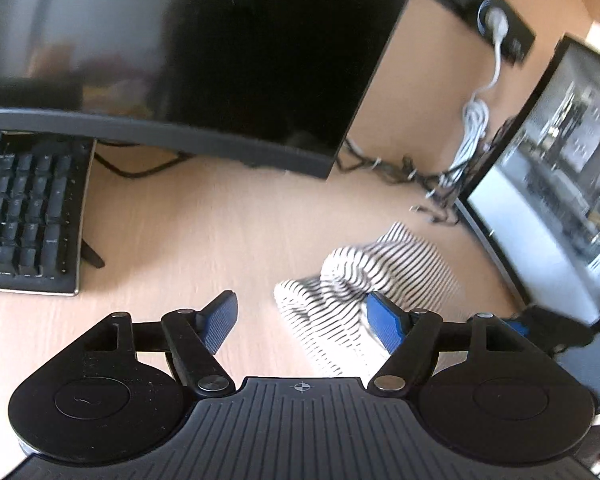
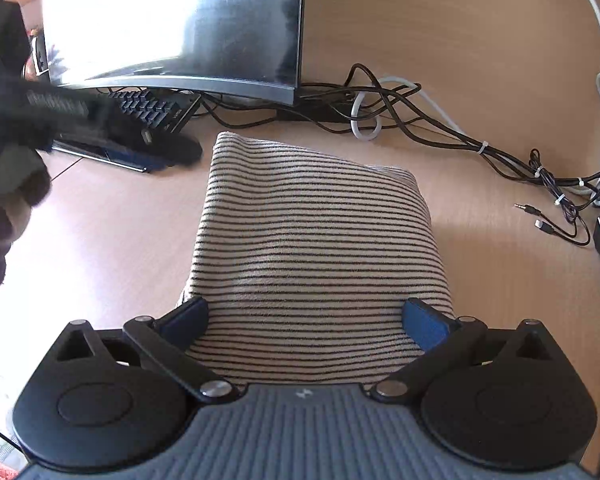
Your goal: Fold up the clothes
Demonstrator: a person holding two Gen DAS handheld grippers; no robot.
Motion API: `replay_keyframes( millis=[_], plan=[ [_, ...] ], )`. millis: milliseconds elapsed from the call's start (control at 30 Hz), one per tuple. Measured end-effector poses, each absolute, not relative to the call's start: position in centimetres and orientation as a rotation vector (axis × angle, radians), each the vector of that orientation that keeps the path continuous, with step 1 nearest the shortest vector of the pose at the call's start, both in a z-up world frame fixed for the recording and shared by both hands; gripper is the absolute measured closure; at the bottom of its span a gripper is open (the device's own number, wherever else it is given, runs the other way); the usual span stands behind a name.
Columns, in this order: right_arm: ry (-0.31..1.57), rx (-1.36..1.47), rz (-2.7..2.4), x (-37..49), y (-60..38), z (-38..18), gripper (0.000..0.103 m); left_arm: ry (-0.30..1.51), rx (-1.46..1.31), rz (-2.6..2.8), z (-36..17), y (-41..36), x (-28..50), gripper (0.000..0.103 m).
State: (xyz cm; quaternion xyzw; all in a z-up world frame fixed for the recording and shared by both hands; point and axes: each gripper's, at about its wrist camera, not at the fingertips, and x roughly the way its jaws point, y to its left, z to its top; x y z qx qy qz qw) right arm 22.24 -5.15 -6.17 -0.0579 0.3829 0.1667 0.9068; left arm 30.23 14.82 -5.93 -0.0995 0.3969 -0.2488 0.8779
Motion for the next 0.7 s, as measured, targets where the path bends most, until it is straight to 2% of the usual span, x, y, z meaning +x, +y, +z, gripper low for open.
replay_keyframes(
  millis=[200, 300, 333, 500, 633, 700],
  plan=[
    [0.81, -0.15, 0.366, 22.4, -5.1, -6.1, 0.0, 0.854, -0.286, -0.489, -7.6, 14.0, 32.6, 0.026],
    [0.828, -0.163, 0.377, 22.5, -5.3, -5.9, 0.0, 0.889, -0.328, -0.433, -8.7, 14.4, 34.2, 0.02],
    [0.83, -0.173, 0.387, 22.4, -5.1, -6.0, 0.0, 0.901, -0.338, -0.425, -9.3, 14.6, 34.4, 0.015],
    [0.831, -0.214, 0.382, 22.1, -4.1, -6.3, 0.0, 0.921, -0.395, -0.436, -8.9, 15.9, 33.8, 0.014],
    [0.838, -0.208, 0.38, 22.2, -4.1, -6.4, 0.0, 0.887, -0.421, -0.536, -6.3, 16.0, 32.2, 0.02],
    [0.837, -0.205, 0.376, 22.2, -4.0, -6.4, 0.0, 0.869, -0.433, -0.586, -5.0, 16.1, 31.4, 0.03]
  ],
)
